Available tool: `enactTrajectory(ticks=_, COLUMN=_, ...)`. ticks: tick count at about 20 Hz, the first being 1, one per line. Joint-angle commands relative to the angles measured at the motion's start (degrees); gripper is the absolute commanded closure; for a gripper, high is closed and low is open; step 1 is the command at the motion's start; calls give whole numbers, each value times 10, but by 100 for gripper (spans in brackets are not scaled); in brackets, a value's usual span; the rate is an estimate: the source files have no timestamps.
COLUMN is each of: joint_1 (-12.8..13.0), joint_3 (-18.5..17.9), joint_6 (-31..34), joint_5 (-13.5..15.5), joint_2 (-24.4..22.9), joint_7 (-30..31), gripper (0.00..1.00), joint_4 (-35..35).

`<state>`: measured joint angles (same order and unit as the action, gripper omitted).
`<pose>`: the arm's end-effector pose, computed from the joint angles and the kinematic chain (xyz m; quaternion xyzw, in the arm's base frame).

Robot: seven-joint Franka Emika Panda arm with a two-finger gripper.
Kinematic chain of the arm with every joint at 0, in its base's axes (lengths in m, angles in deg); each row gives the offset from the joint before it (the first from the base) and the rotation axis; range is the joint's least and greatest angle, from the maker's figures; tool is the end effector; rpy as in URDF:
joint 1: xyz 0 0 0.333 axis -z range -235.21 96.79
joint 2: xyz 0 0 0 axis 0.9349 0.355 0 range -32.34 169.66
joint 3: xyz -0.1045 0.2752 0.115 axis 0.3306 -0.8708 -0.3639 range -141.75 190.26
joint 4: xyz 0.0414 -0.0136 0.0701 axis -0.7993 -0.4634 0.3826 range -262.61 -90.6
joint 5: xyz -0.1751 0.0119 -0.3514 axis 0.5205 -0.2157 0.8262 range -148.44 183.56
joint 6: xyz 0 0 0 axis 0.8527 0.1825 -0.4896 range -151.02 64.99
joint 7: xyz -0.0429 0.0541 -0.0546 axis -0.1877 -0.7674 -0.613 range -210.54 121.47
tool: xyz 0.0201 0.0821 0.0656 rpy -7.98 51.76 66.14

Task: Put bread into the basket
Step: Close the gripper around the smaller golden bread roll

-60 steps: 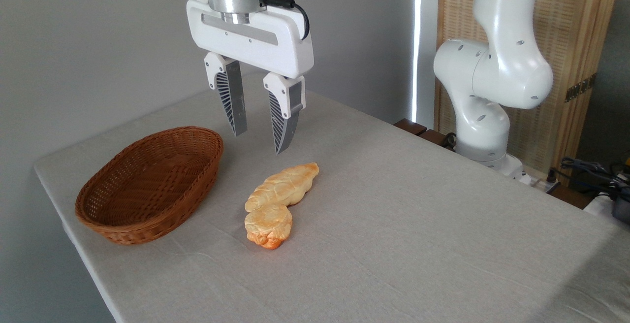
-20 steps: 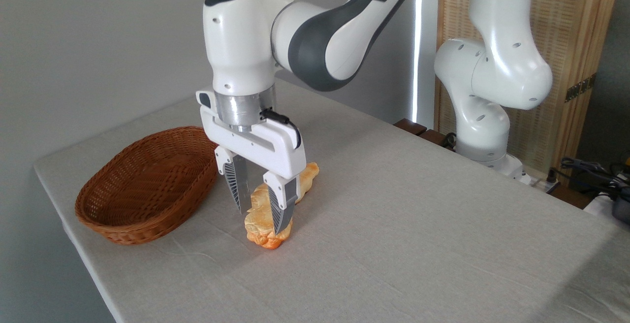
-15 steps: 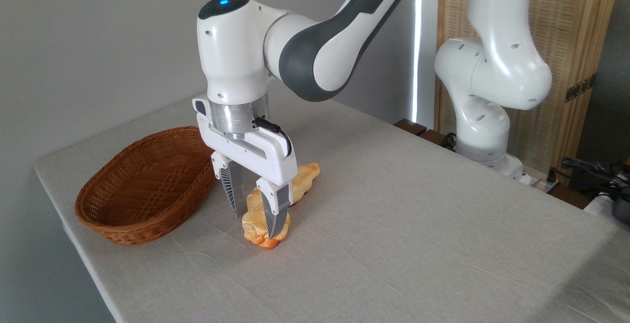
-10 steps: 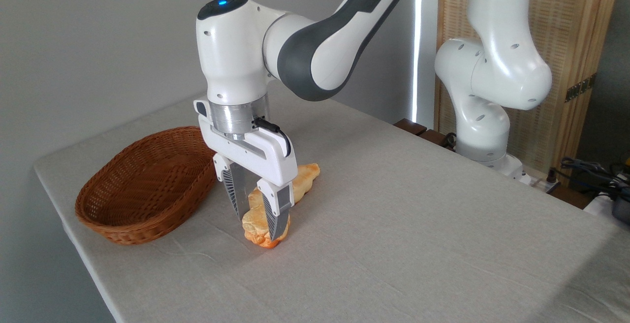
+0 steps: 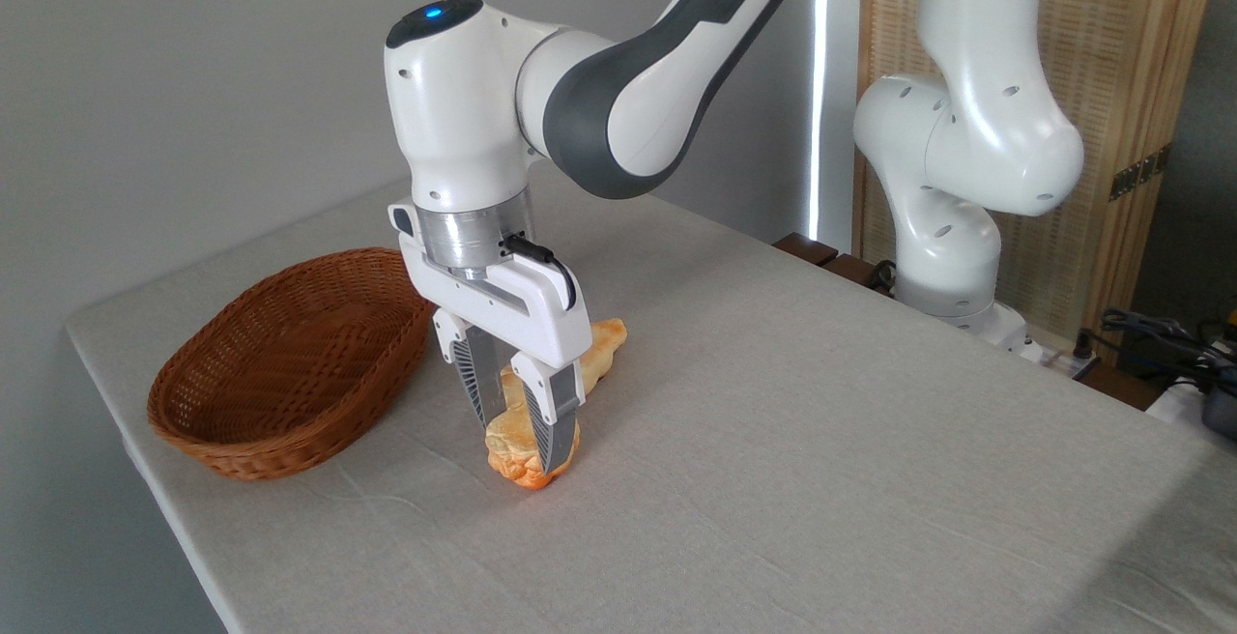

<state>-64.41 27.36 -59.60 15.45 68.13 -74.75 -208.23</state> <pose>0.5387 -0.0733 0.4190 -0.9416 0.3358 -0.0182 0.0196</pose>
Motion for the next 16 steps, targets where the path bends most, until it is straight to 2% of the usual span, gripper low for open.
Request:
enactTrajectory(ticks=1, joint_1=0, joint_3=-3, joint_6=8, joint_5=-5, joint_2=-1, joint_7=-5, gripper=47, joint_4=1)
enactTrajectory(ticks=13, joint_1=0, joint_3=-6, joint_6=9, joint_5=-4, joint_2=-5, joint_7=-5, gripper=47, joint_4=3)
enactTrajectory(ticks=16, joint_1=0, joint_3=-8, joint_6=9, joint_5=-4, joint_2=-15, joint_7=-3, gripper=46, joint_4=23)
